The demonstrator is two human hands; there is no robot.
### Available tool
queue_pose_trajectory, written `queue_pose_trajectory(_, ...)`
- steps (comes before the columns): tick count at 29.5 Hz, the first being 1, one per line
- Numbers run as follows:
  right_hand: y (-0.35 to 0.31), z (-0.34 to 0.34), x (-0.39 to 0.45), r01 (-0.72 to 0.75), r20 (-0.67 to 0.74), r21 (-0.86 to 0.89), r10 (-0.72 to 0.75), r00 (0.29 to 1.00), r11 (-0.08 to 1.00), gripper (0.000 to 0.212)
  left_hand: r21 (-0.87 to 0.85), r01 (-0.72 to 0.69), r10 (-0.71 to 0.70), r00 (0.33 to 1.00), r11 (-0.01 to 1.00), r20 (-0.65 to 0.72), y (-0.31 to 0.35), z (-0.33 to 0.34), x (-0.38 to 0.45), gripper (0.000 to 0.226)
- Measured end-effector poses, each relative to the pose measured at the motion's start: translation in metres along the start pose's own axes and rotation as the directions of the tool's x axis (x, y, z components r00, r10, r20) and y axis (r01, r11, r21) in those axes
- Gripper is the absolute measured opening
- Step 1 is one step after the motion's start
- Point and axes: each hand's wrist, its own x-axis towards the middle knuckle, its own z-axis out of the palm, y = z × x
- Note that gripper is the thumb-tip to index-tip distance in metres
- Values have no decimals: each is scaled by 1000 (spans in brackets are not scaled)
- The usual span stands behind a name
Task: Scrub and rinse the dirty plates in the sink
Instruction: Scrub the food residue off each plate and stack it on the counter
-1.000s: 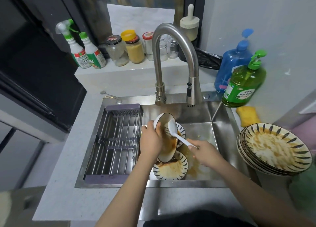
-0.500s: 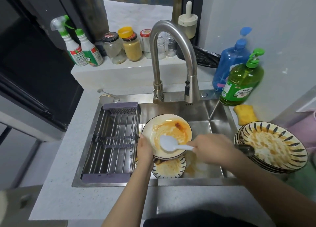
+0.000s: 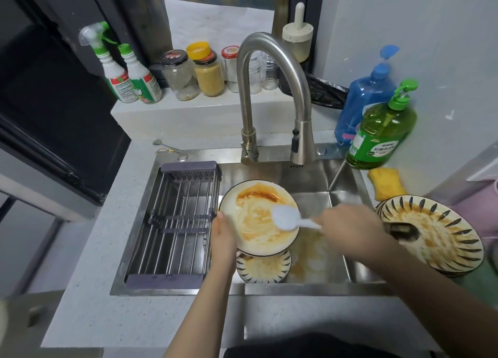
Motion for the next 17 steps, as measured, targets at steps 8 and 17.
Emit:
queue_pose_trajectory(8,-12,3,-9,179,-28,14,-178,984,984,41,11,-45,45,998,999,44,15,-2,-10,56)
queue_pose_trajectory(17,-17,1,-5,199,-106,70,-191,976,977,46,76,-116,103,982,990,157,28,2,-16,51)
